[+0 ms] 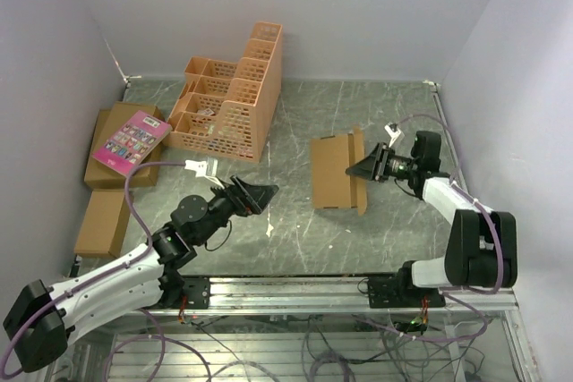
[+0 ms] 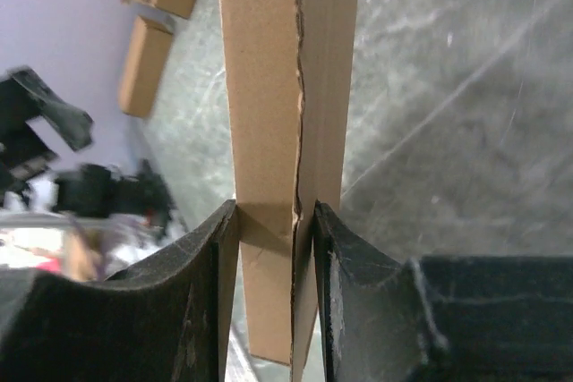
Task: Fold the paper box
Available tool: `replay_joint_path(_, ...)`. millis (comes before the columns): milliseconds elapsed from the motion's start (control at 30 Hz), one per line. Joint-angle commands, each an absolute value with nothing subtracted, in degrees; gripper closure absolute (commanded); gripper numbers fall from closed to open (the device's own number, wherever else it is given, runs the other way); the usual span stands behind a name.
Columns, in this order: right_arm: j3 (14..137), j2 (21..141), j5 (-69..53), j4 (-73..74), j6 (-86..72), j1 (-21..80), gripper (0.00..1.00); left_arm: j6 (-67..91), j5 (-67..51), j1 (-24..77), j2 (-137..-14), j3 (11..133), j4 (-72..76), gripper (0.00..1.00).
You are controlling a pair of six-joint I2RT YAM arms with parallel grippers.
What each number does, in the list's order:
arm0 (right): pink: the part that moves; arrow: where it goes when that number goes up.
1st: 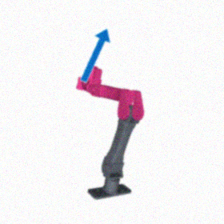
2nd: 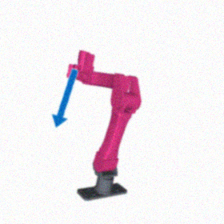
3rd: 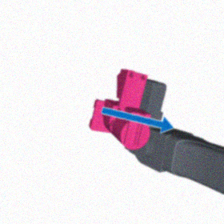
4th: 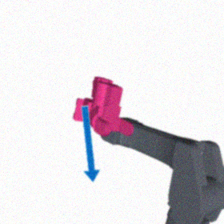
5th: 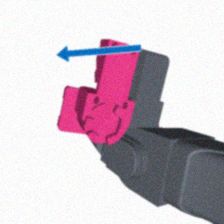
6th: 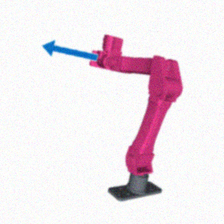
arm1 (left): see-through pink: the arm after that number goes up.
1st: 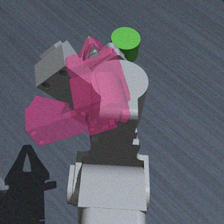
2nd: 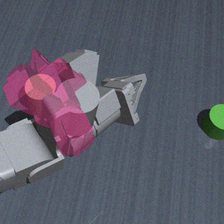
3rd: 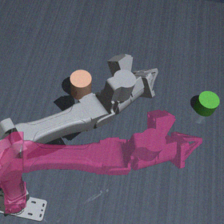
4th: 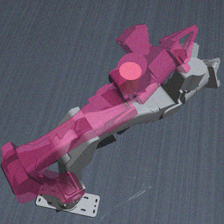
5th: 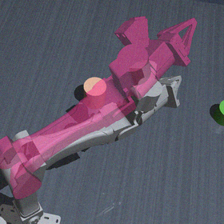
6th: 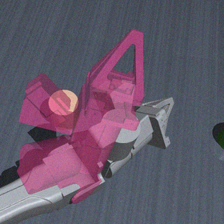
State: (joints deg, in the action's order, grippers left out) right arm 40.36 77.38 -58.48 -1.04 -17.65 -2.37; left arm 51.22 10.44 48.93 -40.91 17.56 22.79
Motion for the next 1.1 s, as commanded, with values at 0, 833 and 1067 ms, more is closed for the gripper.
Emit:
replay_joint_path(0, 34.78, 81.19, -62.1, -16.87, -38.27, -5.08, 0.72, 50.07, 7.95, 48.63, -41.26, 15.66, 28.71, 0.01)
replay_joint_path(833, 39.61, 98.23, -52.08, -1.49, -25.54, -5.36, 0.24, 48.63, 1.48, 48.67, -65.04, 31.12, 20.05, 0.09)
replay_joint_path(1067, 43.23, 94.83, -46.99, 10.1, -14.61, -5.53, 0.09, 45.92, 1.16, 48.65, -66.61, 34.33, 15.36, 0.1)
